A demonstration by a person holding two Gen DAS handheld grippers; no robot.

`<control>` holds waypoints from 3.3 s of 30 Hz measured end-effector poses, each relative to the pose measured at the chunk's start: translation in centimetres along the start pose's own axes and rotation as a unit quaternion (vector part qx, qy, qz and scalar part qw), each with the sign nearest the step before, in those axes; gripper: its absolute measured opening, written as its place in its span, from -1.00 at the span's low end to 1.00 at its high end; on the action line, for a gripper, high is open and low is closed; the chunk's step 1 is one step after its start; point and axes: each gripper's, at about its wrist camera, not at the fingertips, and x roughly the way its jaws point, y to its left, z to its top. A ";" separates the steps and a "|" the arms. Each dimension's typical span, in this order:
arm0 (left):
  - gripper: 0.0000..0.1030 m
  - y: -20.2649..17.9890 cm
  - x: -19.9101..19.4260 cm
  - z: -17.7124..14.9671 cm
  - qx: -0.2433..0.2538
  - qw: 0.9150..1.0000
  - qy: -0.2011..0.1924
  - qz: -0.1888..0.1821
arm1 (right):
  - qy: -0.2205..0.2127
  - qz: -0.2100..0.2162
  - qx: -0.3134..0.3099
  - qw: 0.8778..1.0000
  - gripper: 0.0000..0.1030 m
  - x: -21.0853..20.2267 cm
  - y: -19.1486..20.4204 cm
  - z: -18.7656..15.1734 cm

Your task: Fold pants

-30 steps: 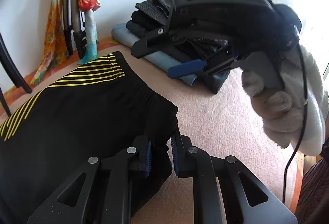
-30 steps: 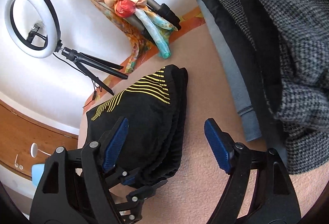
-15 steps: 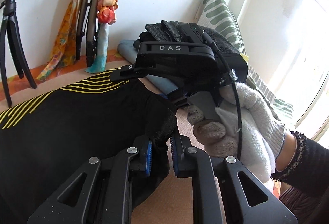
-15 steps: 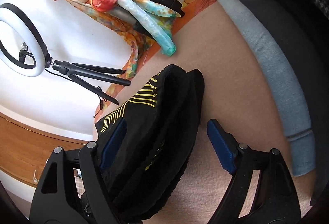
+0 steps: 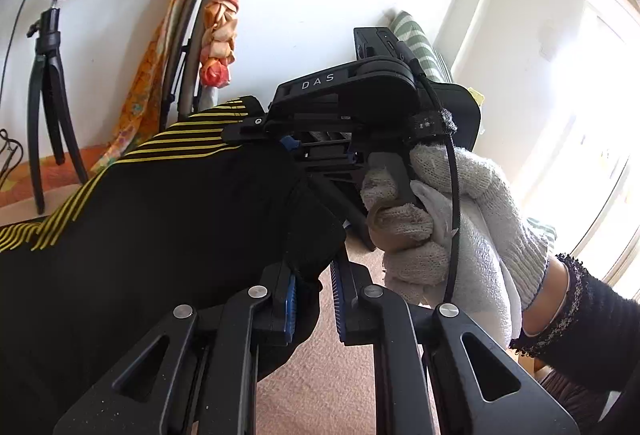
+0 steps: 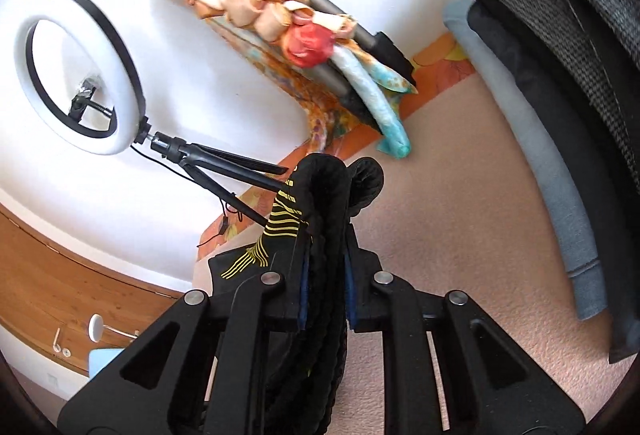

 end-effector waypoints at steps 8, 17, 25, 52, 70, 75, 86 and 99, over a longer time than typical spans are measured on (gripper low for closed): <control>-0.75 3.2 -7.6 0.4 -0.034 0.999 -0.035 0.013 | 0.003 -0.007 -0.046 0.999 -0.72 0.4 7.8 -1.5; -0.75 7.4 -14.5 -1.3 -0.070 0.995 -0.065 0.037 | 0.023 -0.029 -0.112 0.993 -0.72 4.7 17.2 -3.9; -0.79 12.5 -19.4 -4.9 -0.135 0.986 -0.085 0.051 | 0.059 -0.056 -0.173 0.982 -0.72 11.7 24.2 -6.8; -0.83 21.4 -26.5 -12.7 -0.240 0.951 -0.098 0.170 | 0.172 -0.107 -0.231 0.952 -0.18 30.8 27.9 -15.1; -0.23 21.3 -21.0 -10.1 -0.160 0.956 -0.027 0.246 | 0.080 -0.050 -0.216 0.972 0.23 14.1 20.7 -12.5; -0.23 22.9 -20.1 -10.7 -0.166 0.942 0.002 0.291 | 0.077 -0.067 -0.175 0.979 0.23 12.2 15.7 -10.7; -0.12 24.8 -19.9 -12.1 -0.199 0.936 0.021 0.290 | 0.092 -0.059 -0.113 0.988 0.23 15.7 10.7 -7.9; 0.08 25.4 -21.1 -12.5 -0.232 0.937 0.010 0.262 | 0.083 -0.098 -0.106 0.986 -0.80 20.2 10.1 -6.7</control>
